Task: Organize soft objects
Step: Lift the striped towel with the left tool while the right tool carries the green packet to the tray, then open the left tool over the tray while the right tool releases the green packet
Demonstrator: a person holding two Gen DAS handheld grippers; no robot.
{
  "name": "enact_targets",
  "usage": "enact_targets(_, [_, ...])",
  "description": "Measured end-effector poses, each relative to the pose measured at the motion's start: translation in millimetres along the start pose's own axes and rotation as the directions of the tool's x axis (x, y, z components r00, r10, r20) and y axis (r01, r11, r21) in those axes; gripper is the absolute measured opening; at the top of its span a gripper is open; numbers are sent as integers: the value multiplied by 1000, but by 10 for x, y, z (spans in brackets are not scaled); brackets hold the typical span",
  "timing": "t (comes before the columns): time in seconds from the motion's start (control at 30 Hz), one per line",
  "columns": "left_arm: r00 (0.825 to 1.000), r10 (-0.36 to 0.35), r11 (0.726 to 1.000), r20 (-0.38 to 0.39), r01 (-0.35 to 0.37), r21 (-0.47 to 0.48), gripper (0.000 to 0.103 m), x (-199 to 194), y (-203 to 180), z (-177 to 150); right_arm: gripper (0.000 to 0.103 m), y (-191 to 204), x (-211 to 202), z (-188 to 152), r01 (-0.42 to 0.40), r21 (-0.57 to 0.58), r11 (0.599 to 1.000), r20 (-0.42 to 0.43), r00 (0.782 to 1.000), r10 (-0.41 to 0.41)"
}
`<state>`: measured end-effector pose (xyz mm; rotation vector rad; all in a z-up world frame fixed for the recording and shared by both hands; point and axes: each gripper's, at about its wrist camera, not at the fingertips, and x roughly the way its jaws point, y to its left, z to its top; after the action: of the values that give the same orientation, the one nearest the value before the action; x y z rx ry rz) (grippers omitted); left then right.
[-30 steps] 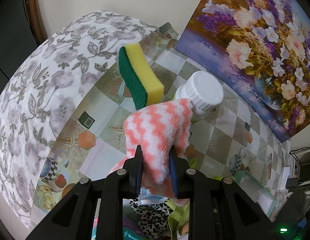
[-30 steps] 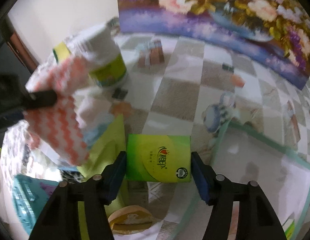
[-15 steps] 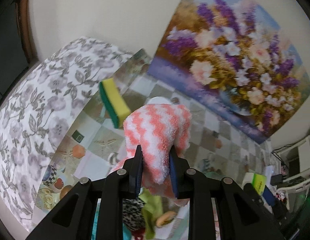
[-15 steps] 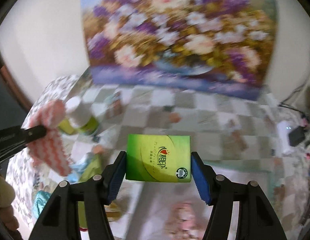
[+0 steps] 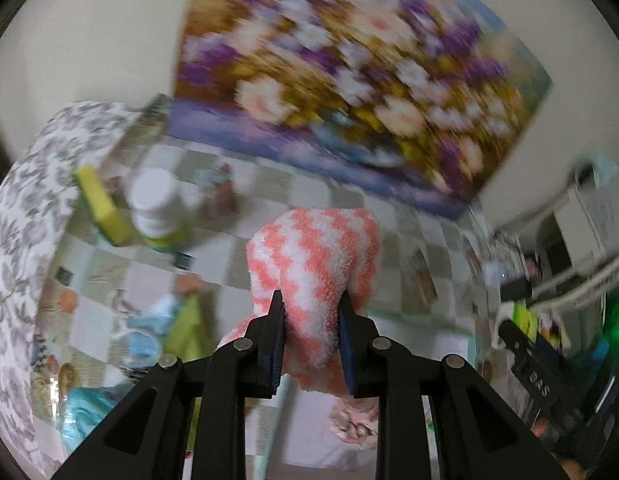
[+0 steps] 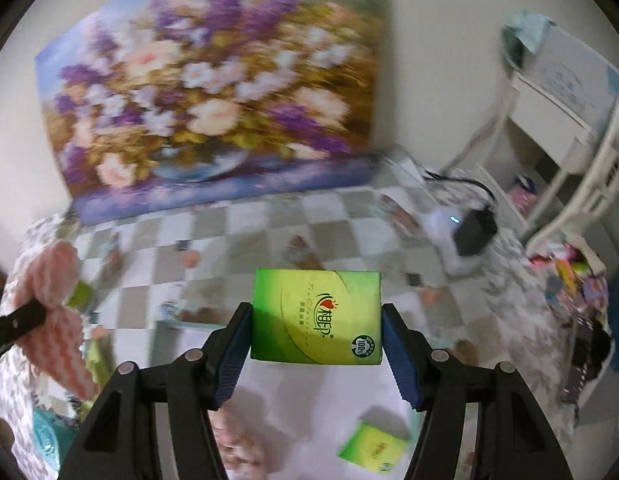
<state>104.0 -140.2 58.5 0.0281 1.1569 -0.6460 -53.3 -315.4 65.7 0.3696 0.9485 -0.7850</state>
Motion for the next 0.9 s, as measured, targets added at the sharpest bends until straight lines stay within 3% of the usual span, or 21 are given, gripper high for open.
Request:
enact_targets(0.17, [991,-30,998,-133,37,53,25,441,-298,-225,66,-237,371,-127,27,21,999,-121,992,-24])
enact_targets(0.3, [976,16,995,-218,5,96,25,774,-462,-416,66,-254,761,-310,47,-6,999,-242,969,-47])
enact_targets(0.47, [961,71,990,-268,-36,134,26,1001,-554,-556,66,-203,1086,-501,22,-17,1000,-341,940,-26])
enact_targets(0.63, [956,83,992,-282,-51,119,39,1040,-507,-562,73,-182,1115,-532,38,-30,999,-355,934,-46])
enact_targets(0.9, [979,71,994,-189,-55,91,44,692,-424,-339,77,-127,764,-342,63,-45,997,-250,966,-73])
